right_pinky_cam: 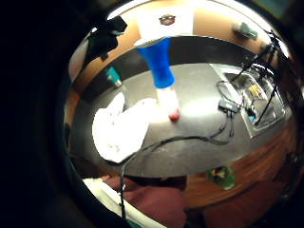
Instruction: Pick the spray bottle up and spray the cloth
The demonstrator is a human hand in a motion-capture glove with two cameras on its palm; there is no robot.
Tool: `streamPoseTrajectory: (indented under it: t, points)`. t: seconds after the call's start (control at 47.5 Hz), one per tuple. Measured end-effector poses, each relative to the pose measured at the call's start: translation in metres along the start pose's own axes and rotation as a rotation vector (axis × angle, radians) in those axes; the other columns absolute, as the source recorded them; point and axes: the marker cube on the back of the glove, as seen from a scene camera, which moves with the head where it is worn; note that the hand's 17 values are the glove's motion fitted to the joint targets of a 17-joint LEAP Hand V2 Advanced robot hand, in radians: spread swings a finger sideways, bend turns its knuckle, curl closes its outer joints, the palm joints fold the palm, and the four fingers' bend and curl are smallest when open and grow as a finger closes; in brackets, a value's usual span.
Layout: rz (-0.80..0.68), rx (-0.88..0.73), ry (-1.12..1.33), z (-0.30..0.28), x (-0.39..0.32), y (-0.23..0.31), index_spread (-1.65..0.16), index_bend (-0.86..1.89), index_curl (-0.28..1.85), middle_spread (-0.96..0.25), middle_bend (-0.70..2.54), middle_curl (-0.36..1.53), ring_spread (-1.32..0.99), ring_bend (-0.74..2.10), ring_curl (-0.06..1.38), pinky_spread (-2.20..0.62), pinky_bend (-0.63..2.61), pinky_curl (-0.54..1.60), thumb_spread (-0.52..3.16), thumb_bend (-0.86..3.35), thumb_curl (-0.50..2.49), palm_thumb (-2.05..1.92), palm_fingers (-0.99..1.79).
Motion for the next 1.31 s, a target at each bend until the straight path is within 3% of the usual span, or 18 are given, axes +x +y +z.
streamPoseTrajectory:
  t: [0.421,0.99,1.117,1.307]
  points:
    - [0.268,0.191,-0.225,0.025,0.055,-0.018,-0.32,0.07,0.18,-0.05,0.27,0.34,-0.03,0.40,0.30,0.13,0.35,0.34,0.91,-0.03,0.44,0.77,0.37]
    - [0.457,0.222,-0.465,0.097,0.083,-0.082,-0.30,0.12,0.19,-0.05,0.29,0.37,-0.02,0.43,0.31,0.12,0.37,0.35,0.89,-0.03,0.45,0.74,0.37]
    - [0.510,0.231,-0.523,0.107,0.089,-0.101,-0.29,0.13,0.20,-0.05,0.29,0.37,-0.01,0.45,0.32,0.10,0.36,0.35,0.88,-0.03,0.45,0.73,0.45]
    - [0.555,0.220,-0.562,0.119,0.088,-0.138,-0.25,0.20,0.26,-0.09,0.35,0.39,-0.07,0.51,0.32,0.05,0.22,0.30,0.85,-0.02,0.44,0.76,0.94]
